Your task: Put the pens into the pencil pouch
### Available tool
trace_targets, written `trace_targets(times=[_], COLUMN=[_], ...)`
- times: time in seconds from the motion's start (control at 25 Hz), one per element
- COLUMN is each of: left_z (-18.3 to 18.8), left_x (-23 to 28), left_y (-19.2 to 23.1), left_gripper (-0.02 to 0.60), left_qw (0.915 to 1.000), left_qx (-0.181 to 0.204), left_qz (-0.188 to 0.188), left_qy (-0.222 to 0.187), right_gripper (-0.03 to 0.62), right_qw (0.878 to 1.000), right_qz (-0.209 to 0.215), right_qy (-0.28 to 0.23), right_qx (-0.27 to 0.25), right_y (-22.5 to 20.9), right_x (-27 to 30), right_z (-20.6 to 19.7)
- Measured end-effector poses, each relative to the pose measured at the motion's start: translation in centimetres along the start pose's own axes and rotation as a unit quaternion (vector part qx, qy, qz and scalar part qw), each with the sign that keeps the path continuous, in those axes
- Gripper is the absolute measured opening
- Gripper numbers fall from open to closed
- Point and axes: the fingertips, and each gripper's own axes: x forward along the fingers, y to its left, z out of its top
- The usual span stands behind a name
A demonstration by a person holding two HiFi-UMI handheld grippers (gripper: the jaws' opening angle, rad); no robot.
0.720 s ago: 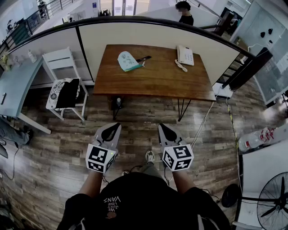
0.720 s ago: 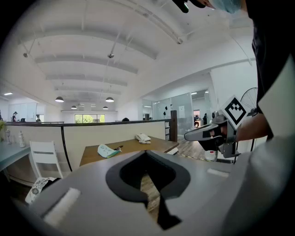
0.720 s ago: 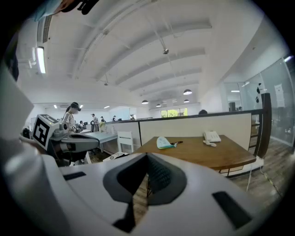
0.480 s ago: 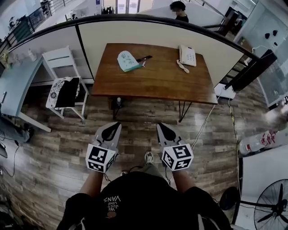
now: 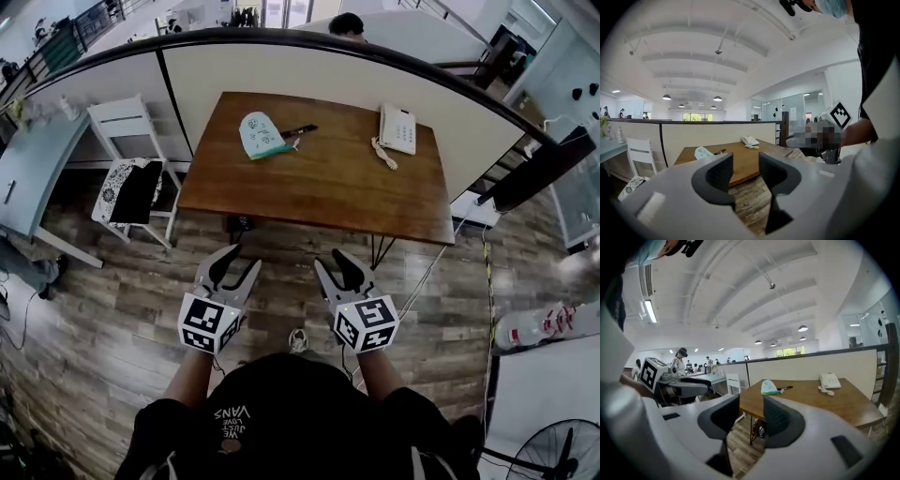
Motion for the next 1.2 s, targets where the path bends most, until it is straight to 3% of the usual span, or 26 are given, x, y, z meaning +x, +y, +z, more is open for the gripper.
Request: trace_targets(times=[0.24, 0.64, 1.2], left_z=[0.4, -0.2, -0.6], left_x=[4.2, 7.9, 16.8], left_y=[-0.3, 1.4, 12.0], left_gripper=[0.155, 0.155, 0.155], left_qw=[0.9994, 0.9977, 0.9983], left_qx=[-0.003, -0.02, 0.011], left_qz=[0.035, 0.058, 0.009], left_qy=[-0.001, 0.028, 0.056], right_gripper=[0.127, 0.126, 0.126], right_qw=[0.999, 0.998, 0.998], right_qz=[0.032, 0.042, -0.02], right_qy=[0.017, 0.038, 0.057], right_qx=[-0.011, -0.001, 0.03], right_y=[-4.2, -8.9, -13.7], right_x=[1.2, 4.3, 14.7], right_z=[0.2, 0.0, 2.2])
